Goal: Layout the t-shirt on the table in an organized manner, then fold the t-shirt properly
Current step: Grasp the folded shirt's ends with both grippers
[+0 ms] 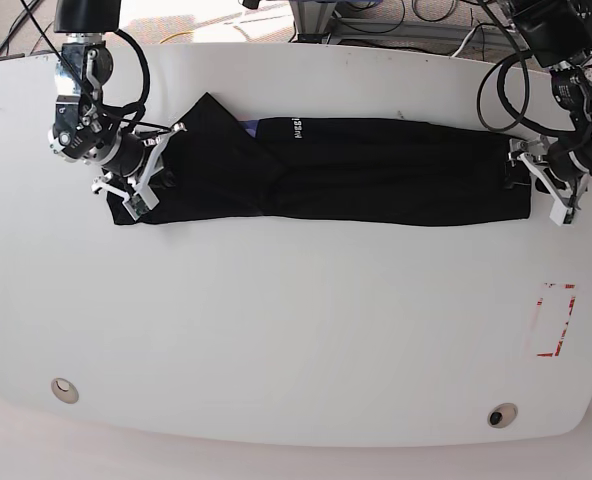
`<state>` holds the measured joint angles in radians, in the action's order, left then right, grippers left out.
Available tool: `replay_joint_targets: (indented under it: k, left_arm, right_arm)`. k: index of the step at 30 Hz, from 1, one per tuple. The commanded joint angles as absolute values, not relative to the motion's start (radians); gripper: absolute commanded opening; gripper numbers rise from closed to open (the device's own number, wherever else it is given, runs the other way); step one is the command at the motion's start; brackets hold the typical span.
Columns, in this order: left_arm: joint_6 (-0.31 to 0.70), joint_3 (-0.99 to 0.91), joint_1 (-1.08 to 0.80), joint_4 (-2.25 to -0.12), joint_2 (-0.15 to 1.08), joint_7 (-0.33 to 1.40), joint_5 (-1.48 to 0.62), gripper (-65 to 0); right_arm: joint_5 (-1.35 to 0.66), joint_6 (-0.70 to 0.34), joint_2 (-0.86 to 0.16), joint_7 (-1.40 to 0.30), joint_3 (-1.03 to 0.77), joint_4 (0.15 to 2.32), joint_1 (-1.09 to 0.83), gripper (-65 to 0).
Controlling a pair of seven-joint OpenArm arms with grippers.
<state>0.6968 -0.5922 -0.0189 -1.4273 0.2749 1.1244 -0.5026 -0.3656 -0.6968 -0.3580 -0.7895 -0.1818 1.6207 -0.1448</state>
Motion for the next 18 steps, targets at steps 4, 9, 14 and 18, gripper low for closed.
replay_joint_targets:
  k: [4, 9, 14, 18]
  left_arm:
    - [0.698, -0.538, -0.005, -1.405, 0.282, 1.107, -0.515, -14.6]
    - [0.698, -0.481, -0.007, -1.331, 0.282, 1.059, -0.515, -15.1]
    - [0.698, -0.473, -0.012, -1.308, 0.282, 1.033, -0.515, -15.6]
    - [0.698, -0.472, -0.015, -1.311, 0.282, 1.033, -0.515, -26.8]
  right_arm:
    - [-0.377, -0.698, -0.372, -0.771, -0.188, 1.641, -0.136, -63.1]
    - [-0.377, -0.698, -0.357, -0.771, -0.191, 1.641, -0.136, -63.1]
    - [-0.377, -0.698, -0.354, -0.771, -0.189, 1.641, -0.136, -63.1]
    - [-0.377, -0.698, -0.354, -0.771, -0.189, 1.641, -0.136, -63.1]
